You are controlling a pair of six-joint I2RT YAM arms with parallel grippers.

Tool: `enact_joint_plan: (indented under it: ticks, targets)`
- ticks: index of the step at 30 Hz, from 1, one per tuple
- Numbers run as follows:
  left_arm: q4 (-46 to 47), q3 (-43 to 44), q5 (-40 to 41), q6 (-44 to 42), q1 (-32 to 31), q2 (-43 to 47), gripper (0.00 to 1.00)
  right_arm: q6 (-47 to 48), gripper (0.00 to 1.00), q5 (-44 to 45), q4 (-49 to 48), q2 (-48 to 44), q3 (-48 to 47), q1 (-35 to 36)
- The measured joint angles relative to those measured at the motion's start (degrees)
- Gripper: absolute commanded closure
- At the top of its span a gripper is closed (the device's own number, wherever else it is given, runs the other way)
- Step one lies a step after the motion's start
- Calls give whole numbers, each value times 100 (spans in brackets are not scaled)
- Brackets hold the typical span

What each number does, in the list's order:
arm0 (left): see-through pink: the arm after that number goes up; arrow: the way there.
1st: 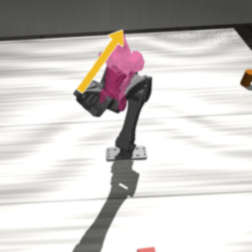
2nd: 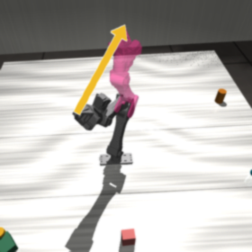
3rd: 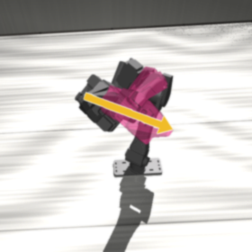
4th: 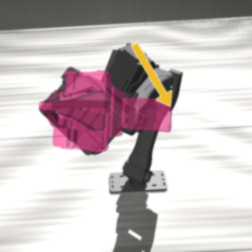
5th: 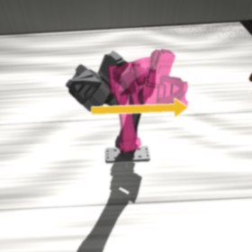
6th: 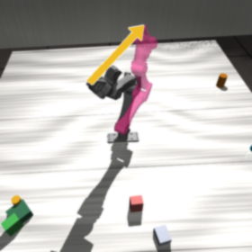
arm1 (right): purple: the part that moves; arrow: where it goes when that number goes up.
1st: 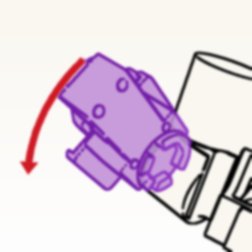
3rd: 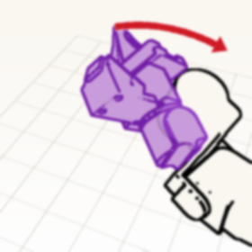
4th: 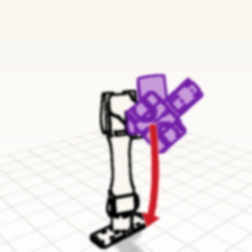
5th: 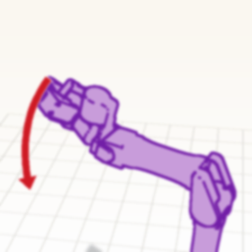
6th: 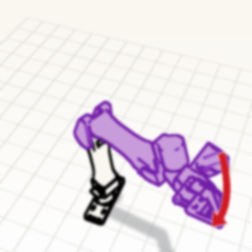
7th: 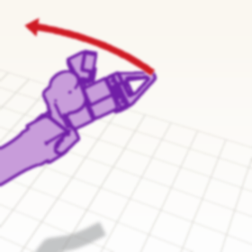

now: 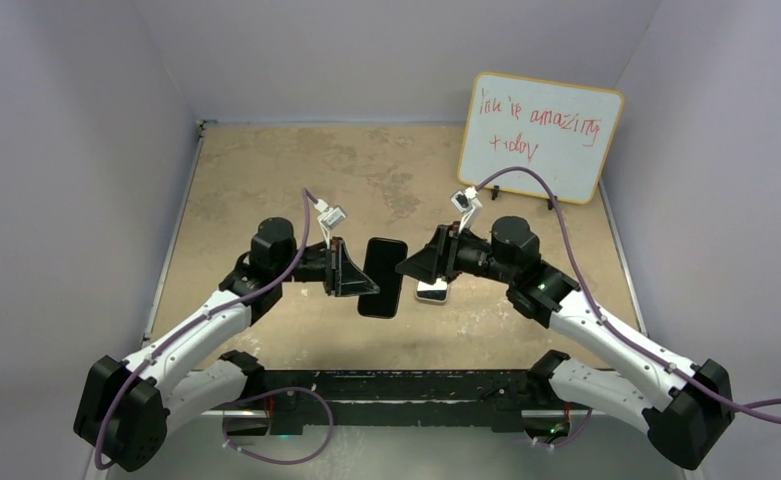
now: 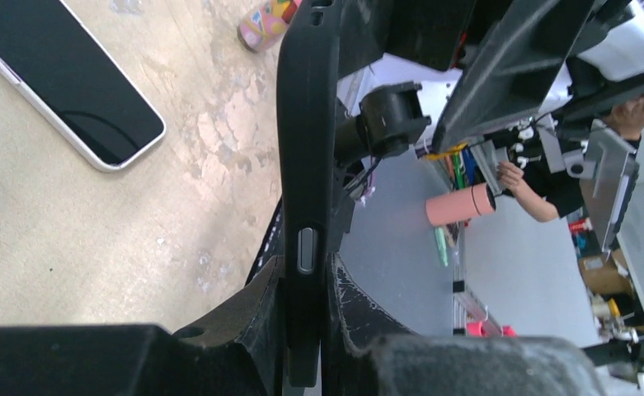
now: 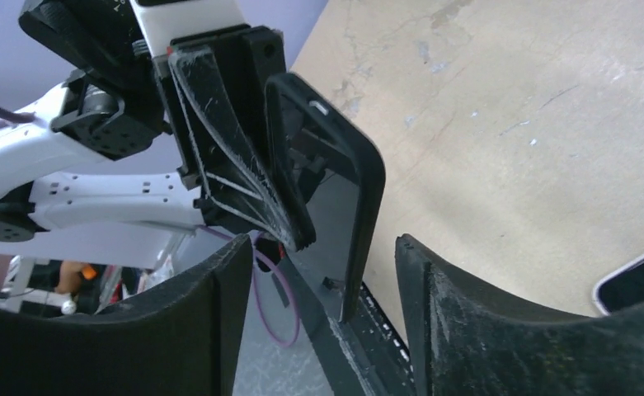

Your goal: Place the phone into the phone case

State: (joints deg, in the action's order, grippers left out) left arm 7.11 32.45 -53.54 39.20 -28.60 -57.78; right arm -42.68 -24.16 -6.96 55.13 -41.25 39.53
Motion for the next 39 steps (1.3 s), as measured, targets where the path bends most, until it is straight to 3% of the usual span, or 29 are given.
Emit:
enact_joint_plan:
  ticks: [5,8,14,20,27,30,32,36,39]
  targets:
    - [614,-295,278,673,9,315,100,-227,29,-262,-501,-50,422,22]
    - [953,-350,407,973,9,479,100,-461,35,-439,-826,24,732,22]
    - [1353,-411,651,1276,13,592,100,-1014,59,-872,-1753,363,1010,24]
    - [1287,-411,868,1279,11,597,100,-1261,100,-979,-2153,374,1071,28]
    - [883,-378,1071,1241,7,597,100,-1272,100,-955,-2234,426,1176,33]
    - [793,-363,1113,1237,7,579,94,-1276,100,-931,-2227,457,1182,35]
    - [763,-352,1123,1241,7,577,100,-1283,100,-903,-2245,457,1209,55]
    - [723,-352,1158,1281,2,599,100,-1333,61,-903,-2299,483,1231,59]
    - [732,-358,1322,1274,-7,721,100,-1499,48,-979,-2398,577,1246,59]
